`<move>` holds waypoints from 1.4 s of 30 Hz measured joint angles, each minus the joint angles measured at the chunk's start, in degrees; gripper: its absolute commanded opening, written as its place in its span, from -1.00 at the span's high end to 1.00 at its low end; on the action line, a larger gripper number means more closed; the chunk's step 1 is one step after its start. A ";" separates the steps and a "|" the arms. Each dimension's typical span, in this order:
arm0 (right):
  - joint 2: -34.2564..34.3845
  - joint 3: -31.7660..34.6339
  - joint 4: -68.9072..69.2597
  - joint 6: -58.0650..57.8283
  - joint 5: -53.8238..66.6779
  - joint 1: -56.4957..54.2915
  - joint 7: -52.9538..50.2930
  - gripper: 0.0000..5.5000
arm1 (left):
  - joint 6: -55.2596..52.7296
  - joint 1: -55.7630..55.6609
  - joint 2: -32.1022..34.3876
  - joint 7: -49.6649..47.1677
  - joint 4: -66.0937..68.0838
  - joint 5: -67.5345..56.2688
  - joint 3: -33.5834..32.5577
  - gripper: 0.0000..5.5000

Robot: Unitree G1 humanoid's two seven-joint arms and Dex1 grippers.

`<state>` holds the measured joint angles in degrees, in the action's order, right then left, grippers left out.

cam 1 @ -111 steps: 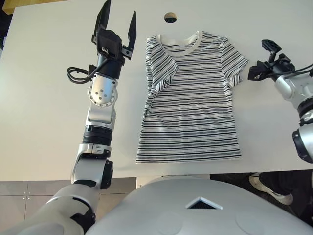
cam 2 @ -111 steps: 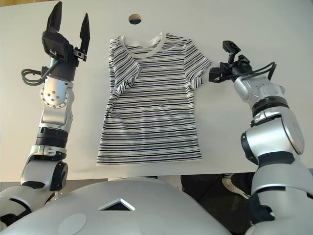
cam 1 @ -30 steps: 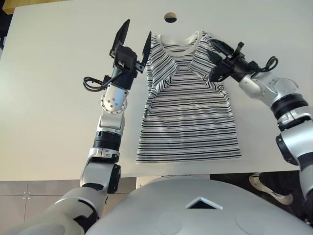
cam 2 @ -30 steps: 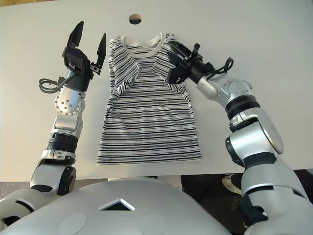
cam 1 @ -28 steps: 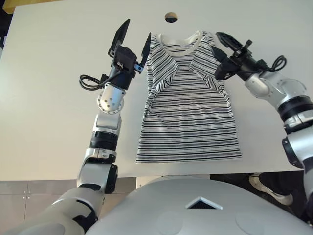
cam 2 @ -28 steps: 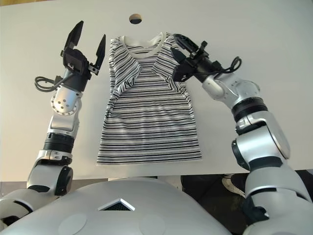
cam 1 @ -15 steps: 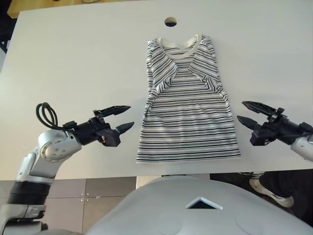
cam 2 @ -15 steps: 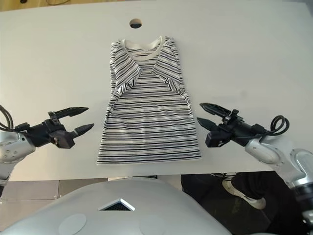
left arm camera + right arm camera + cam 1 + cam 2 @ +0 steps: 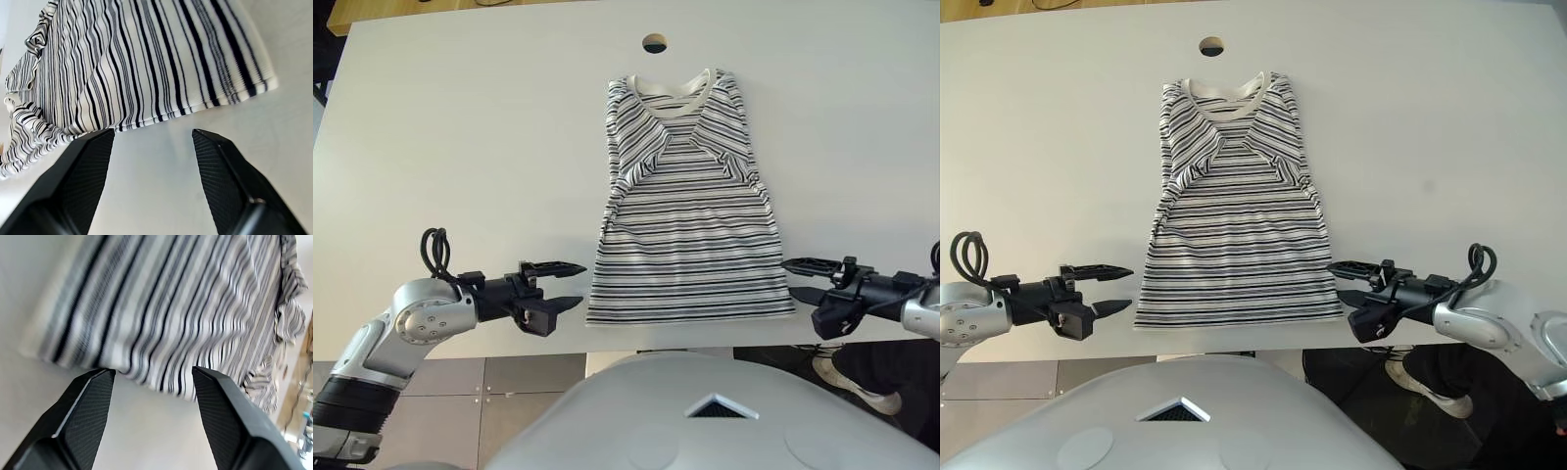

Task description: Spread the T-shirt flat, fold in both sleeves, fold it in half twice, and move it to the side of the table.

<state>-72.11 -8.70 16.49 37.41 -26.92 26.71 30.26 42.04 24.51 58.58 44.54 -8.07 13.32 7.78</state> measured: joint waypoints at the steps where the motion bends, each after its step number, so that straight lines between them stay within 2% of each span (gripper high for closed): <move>1: 0.00 0.06 0.47 0.06 0.19 0.42 0.53 -0.06 | 0.35 -0.45 0.19 0.18 0.06 0.08 0.51 -0.09; 11: 0.36 0.57 1.92 1.19 1.22 0.95 4.69 -0.06 | 1.69 -5.50 -1.14 1.59 -0.16 0.12 8.27 -0.09; 18: 1.60 -0.37 1.52 2.31 1.39 0.78 6.31 0.37 | 3.85 -8.89 -1.67 1.96 2.75 0.03 11.67 0.31; 27: 2.05 -1.52 1.46 2.20 2.39 -0.33 10.18 0.96 | 3.41 -7.07 -0.59 3.87 2.64 -3.51 13.93 0.86; 29: 2.30 -1.52 1.45 2.10 2.42 -0.46 10.52 0.96 | 3.14 -6.92 -0.46 4.52 2.65 -4.36 14.14 0.95; 34: 3.79 -1.43 0.78 1.74 3.13 -0.95 10.73 0.96 | 2.92 -6.46 -0.31 5.07 2.74 -5.47 14.38 0.95; 38: 4.70 -1.18 -0.25 1.60 6.93 -1.20 10.71 0.96 | 2.56 -6.14 -0.38 5.03 3.93 -7.41 13.86 0.95; 42: 6.39 -0.84 -1.76 1.61 14.35 -0.89 10.71 0.96 | 1.80 -7.68 -2.43 4.77 5.91 -14.94 11.80 0.95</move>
<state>-65.72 -9.54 14.73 39.01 -12.57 25.82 40.97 43.83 16.83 56.15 49.31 -2.16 -1.62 19.59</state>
